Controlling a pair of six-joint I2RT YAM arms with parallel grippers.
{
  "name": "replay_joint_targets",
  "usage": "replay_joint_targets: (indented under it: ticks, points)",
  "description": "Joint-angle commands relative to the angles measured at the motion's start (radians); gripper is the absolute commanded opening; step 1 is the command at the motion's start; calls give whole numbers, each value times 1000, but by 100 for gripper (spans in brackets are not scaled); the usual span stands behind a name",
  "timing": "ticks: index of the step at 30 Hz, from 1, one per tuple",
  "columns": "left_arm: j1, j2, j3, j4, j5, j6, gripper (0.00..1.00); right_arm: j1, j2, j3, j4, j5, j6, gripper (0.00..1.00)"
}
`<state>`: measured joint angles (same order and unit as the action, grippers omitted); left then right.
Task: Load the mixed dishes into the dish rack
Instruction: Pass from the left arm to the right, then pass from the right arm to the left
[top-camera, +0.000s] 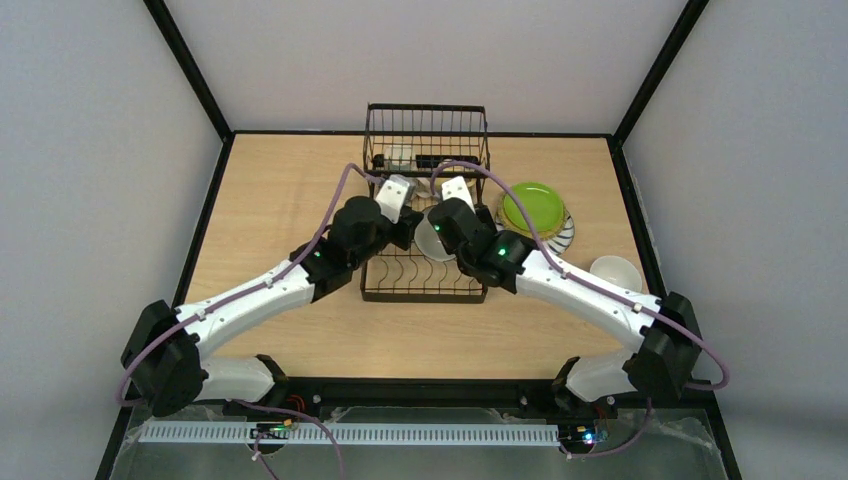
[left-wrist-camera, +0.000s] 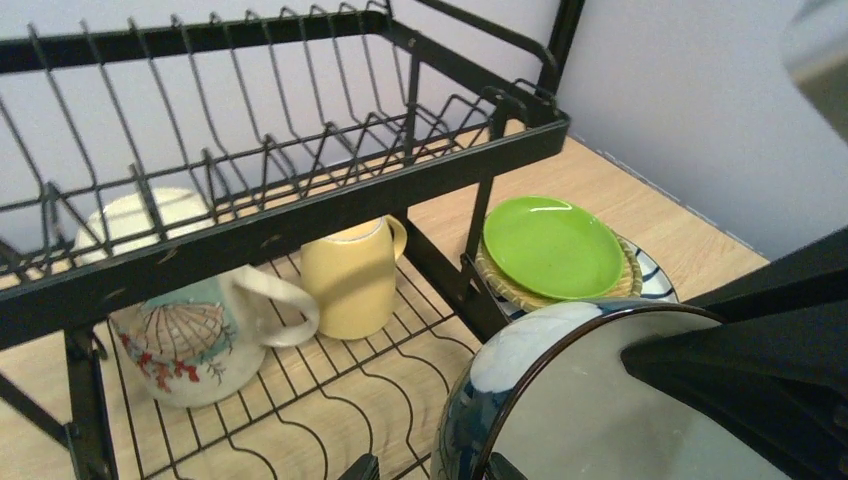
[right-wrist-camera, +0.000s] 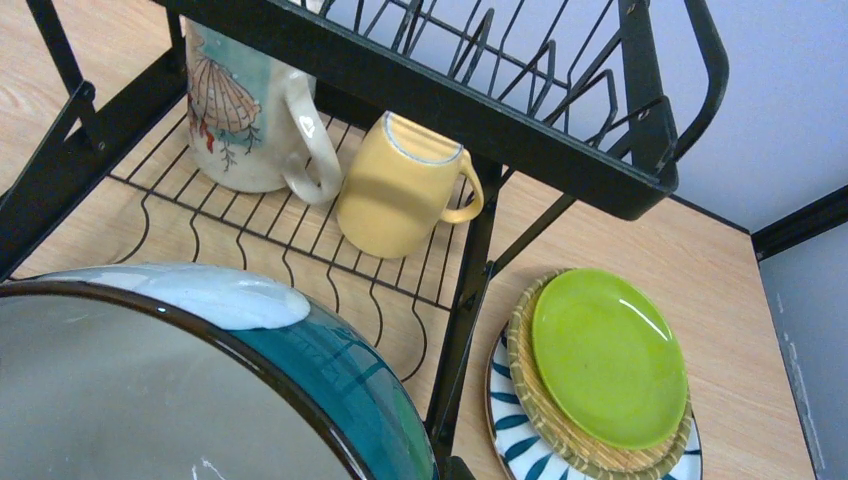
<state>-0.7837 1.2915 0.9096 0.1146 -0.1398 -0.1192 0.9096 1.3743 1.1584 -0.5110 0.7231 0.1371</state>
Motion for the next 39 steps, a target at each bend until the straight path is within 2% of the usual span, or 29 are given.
replay_joint_targets:
  ticks: [1,8,15,20,25,33,39]
  points:
    - [38,-36,32,-84,-78,-144,58,0,20,-25,135,94,-50,0]
    - [53,-52,64,-225,-97,-287,62,33,93,-32,236,215,-144,0]
    - [99,-43,170,-411,-21,-472,68,60,140,-80,361,334,-233,0]
    - [196,-20,187,-481,195,-705,69,64,129,-163,540,387,-305,0]
    - [261,26,158,-462,424,-834,69,65,116,-245,709,409,-376,0]
    - [295,103,172,-434,671,-994,70,66,93,-396,1071,375,-609,0]
    - [296,134,175,-418,757,-1090,71,66,104,-421,1174,357,-688,0]
